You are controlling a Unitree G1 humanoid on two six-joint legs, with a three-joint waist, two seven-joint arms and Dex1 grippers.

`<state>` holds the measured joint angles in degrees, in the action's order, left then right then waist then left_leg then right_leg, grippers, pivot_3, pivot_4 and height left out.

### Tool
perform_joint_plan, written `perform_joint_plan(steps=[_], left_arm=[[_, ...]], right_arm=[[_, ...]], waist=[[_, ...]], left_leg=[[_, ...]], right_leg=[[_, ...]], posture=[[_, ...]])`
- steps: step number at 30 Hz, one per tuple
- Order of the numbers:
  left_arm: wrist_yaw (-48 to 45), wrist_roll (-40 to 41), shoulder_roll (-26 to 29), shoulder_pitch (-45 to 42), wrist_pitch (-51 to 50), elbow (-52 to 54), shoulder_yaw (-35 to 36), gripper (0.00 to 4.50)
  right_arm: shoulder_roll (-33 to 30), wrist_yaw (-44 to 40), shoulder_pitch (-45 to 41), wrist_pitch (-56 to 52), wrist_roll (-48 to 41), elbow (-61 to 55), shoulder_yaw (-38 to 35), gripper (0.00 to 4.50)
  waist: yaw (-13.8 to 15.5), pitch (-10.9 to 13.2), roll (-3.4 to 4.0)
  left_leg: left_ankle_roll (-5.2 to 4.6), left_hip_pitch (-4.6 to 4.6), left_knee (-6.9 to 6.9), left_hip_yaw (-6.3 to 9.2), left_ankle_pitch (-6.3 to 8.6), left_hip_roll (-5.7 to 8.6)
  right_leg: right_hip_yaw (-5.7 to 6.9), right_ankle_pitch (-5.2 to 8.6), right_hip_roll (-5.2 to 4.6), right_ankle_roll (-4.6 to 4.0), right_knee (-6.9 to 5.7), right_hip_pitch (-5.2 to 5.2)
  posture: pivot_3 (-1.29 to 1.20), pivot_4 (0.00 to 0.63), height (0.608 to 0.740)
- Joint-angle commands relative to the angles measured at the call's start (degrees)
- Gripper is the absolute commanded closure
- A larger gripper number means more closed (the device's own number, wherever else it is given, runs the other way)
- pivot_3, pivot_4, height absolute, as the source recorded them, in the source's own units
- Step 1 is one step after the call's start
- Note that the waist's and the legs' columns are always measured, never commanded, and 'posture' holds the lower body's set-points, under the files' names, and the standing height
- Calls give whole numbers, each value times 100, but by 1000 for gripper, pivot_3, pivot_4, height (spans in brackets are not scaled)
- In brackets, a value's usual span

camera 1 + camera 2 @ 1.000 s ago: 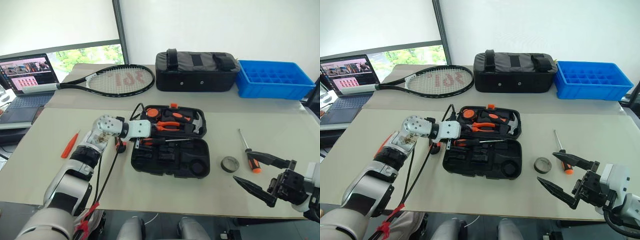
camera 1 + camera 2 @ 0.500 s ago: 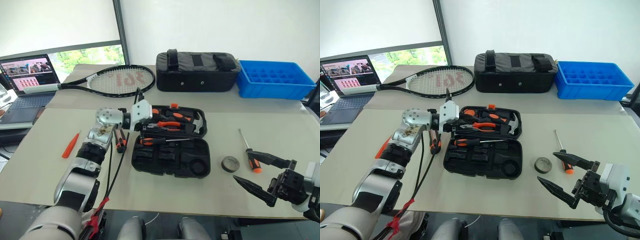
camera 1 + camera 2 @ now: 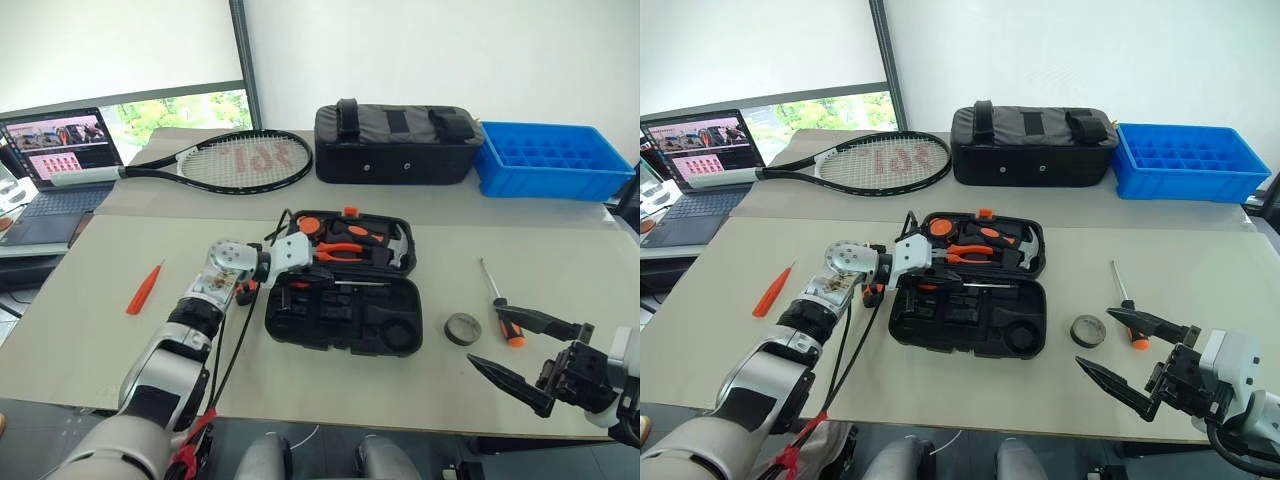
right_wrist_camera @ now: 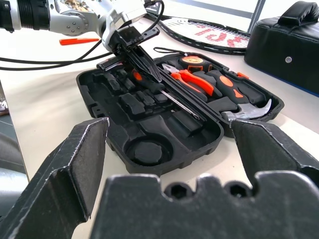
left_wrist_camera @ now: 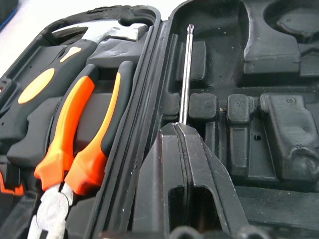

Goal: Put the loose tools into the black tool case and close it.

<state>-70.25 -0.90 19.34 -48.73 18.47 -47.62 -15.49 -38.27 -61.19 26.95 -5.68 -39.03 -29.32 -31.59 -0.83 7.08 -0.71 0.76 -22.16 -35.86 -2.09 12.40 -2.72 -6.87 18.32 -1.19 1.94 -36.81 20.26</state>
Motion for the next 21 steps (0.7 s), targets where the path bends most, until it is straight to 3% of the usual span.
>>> perform_joint_plan(steps=[1,15,21], left_arm=[[45,-431,-32,-173,365,-408,-281,4464],[324,-1288,-34,-354,1445,-1206,-809,4464],[120,-250,-123,-655,849,-950,54,4464]], right_arm=[[3,-24,-11,146,30,-67,-91,0],[64,168,64,71,147,-169,-78,0],[-128,1216,-146,-772,440,-85,-96,0]], waist=[[1,-3,3],[0,-41,12],[-7,-44,10]], left_leg=[[0,0,0,0,0,1],[0,5,0,3,0,3],[1,5,-7,3,0,4]], right_leg=[[0,0,0,1,1,-2],[-2,4,0,6,0,-15],[-3,4,-1,7,-9,-11]], posture=[[0,150,707],[0,150,707],[0,150,707]])
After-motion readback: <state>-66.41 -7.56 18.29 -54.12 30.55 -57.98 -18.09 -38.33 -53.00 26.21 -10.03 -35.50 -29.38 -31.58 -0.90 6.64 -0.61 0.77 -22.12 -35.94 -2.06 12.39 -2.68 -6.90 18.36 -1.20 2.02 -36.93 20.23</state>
